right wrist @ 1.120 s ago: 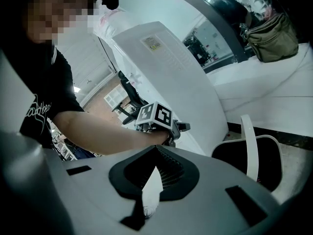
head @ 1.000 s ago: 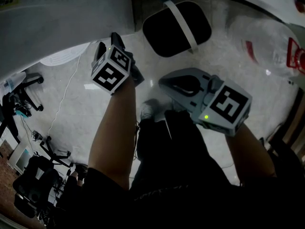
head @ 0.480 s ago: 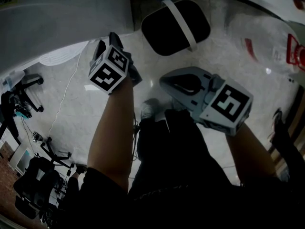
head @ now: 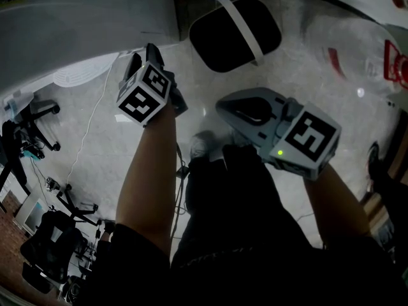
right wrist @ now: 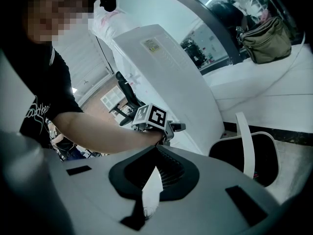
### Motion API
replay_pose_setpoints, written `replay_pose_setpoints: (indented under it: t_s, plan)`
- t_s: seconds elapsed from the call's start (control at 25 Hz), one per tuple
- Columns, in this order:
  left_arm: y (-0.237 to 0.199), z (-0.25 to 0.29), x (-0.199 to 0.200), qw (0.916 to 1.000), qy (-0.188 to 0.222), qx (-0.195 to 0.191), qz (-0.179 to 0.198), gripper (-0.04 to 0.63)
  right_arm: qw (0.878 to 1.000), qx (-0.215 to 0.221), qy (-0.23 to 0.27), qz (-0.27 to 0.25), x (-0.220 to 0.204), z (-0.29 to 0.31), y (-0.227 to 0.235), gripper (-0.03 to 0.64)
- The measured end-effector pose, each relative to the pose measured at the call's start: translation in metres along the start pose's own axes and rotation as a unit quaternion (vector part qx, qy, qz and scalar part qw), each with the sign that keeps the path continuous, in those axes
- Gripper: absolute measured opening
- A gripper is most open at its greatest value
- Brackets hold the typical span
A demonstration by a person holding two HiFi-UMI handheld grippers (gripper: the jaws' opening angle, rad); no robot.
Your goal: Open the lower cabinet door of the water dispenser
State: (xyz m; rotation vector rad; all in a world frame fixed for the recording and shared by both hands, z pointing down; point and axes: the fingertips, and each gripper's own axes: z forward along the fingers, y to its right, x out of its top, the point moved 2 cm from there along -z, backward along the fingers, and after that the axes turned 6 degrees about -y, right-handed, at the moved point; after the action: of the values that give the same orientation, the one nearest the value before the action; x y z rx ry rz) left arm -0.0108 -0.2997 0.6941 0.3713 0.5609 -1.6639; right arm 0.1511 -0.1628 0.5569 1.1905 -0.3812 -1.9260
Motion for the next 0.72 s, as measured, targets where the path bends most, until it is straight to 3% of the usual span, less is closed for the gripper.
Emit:
replay_pose_setpoints:
  t_s: [0.72]
  plan:
    - [-0.019,-0.027,-0.036,0.9987,-0.032,-0.023,0.033,0.166,1.000,0.013,0.006,-0.009,0.001,0.014,-0.027,0.012]
